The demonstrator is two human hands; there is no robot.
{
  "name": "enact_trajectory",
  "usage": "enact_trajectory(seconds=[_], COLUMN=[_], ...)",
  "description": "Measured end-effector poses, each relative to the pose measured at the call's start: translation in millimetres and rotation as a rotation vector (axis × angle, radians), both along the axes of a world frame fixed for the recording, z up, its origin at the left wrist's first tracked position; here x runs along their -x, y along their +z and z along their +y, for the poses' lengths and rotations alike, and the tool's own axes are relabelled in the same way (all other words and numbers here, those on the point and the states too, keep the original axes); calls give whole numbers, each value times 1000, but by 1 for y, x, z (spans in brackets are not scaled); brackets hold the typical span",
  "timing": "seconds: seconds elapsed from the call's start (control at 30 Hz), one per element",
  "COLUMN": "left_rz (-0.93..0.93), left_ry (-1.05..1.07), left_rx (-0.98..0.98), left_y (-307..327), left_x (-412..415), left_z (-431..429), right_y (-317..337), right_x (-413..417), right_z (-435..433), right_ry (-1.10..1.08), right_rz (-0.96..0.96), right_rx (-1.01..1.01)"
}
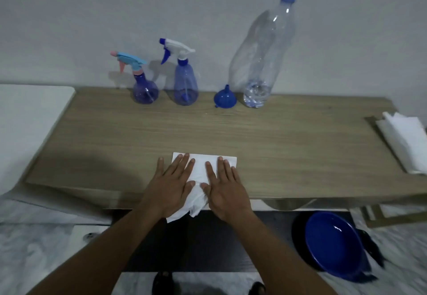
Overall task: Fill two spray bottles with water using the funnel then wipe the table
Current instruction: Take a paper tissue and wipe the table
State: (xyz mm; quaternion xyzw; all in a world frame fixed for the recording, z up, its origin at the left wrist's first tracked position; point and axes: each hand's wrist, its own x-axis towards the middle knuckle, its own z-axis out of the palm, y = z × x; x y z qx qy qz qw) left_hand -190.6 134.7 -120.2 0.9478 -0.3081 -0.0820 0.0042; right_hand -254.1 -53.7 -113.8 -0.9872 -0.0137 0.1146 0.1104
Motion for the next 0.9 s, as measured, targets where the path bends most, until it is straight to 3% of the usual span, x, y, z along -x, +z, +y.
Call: enact_trajectory(seconds=[0.47,0.77,0.9], left_rz=[26,89,28], left_ry=[-118,-229,-347], left_rx=[-22,-47,-63], left_y=[-1,18,32], left_x=[58,72,76], left_z=[-298,-309,-297], right_y=[6,12,32], right_x=[75,100,107], right_z=[-287,-316,-299], right_ry=[-118,-155,-210], right_rz=[-11,-25,-72], right_rx=[53,-26,19])
